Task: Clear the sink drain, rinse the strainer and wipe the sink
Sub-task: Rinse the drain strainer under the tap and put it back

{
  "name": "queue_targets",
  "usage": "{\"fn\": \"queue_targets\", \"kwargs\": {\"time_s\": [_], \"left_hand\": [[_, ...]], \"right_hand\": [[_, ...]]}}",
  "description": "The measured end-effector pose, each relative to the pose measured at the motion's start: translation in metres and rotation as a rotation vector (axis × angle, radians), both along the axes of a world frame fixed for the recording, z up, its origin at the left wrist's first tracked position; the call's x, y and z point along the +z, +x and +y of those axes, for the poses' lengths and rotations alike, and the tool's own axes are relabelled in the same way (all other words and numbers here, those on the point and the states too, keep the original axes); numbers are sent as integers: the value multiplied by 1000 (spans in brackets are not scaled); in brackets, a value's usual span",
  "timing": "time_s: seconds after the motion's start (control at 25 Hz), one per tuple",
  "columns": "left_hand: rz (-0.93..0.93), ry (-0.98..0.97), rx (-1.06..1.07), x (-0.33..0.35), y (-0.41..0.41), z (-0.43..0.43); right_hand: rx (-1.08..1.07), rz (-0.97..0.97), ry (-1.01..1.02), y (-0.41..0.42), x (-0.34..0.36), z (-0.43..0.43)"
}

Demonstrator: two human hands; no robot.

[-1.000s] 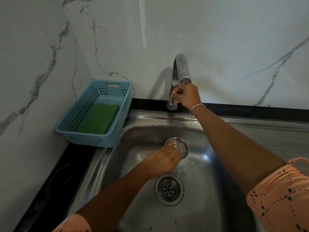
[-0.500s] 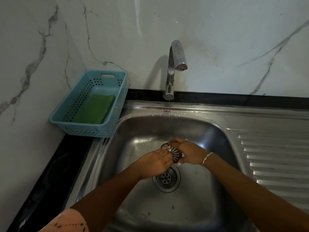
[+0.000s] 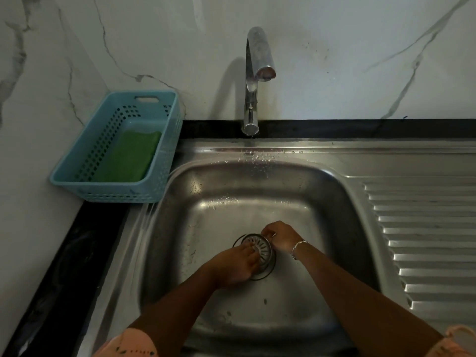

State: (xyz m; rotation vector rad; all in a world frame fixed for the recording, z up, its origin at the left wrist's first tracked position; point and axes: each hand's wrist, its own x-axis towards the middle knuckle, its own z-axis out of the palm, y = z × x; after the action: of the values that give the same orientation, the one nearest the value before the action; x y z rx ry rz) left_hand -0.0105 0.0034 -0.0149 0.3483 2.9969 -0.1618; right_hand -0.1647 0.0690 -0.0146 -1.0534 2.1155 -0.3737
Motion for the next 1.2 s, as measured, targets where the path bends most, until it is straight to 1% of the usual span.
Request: {"fn": "queue_targets", "kwargs": {"time_s": [0.08, 0.12, 0.24, 0.32, 0.52, 0.64, 0.68, 0.76, 0.8, 0.88, 1.0, 1.12, 1.2], "left_hand": [[-95, 26, 32, -1, 2, 4], [-79, 45, 34, -8, 0, 3], [-98, -19, 46, -21, -2, 5], [-46, 3, 33, -32, -4, 4], [-97, -63, 27, -42, -9, 0], [-87, -29, 77, -46, -12, 0], [-86, -19, 76, -50, -13, -1], [-141, -37, 67, -53, -13, -3], [-122, -25, 68, -53, -11, -2], [-76, 8, 161, -46, -7, -1], [-10, 134, 376, -34, 1, -5], [-179, 421, 764, -30, 10, -5], [-280, 504, 875, -18, 13, -2]], "right_hand": [[-20, 17, 17, 4, -13, -1], [-24, 29, 24, 6, -18, -2], [-32, 41, 47, 12, -32, -5], [-38, 45, 61, 15, -38, -7], [-17, 112, 65, 16, -47, -8], [-16, 131, 59, 16, -48, -7], [-18, 130, 57, 16, -49, -6], [-24, 129, 60, 15, -47, -4], [-34, 128, 58, 13, -45, -2], [-75, 128, 46, 7, -39, 0], [-120, 160, 0, 2, -22, 4], [-105, 214, -61, 5, -5, 8], [-44, 300, -93, 12, 7, 11]]}}
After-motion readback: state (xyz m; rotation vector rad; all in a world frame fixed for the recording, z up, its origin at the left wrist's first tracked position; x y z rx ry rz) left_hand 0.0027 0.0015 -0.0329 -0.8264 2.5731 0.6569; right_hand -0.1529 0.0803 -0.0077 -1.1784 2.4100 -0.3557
